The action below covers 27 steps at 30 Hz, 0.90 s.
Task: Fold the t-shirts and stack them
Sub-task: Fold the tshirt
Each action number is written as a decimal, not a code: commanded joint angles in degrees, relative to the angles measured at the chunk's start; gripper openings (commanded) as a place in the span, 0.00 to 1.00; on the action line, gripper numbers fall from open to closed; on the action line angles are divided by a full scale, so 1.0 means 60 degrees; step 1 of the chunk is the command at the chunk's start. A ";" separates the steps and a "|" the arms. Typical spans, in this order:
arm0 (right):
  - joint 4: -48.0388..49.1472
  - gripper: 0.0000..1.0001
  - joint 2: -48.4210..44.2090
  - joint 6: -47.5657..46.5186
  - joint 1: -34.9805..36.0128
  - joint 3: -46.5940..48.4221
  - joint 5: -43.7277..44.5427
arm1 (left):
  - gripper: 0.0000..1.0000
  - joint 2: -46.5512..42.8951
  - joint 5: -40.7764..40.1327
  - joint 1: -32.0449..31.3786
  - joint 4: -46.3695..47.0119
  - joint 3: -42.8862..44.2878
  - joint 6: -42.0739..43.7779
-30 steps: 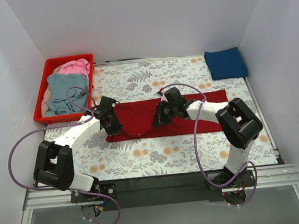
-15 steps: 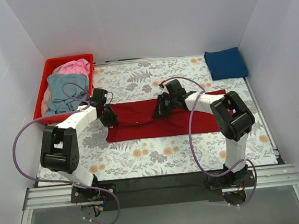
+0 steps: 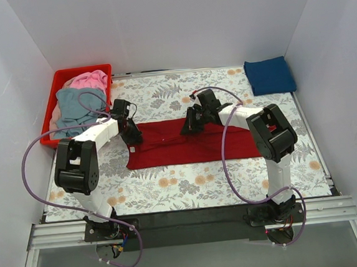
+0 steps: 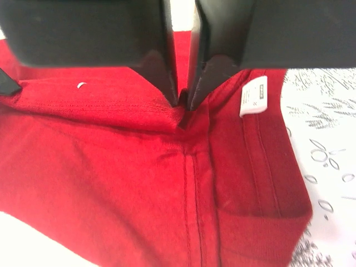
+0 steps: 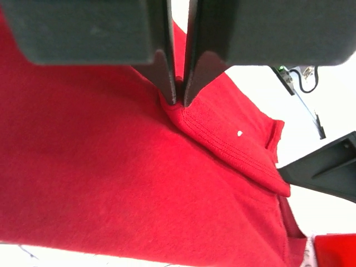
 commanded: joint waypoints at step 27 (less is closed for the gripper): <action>0.1104 0.30 -0.1917 -0.3756 0.0741 -0.0216 -0.0956 | 0.56 -0.3872 -0.0735 -0.0954 0.1188 -0.1841 0.0178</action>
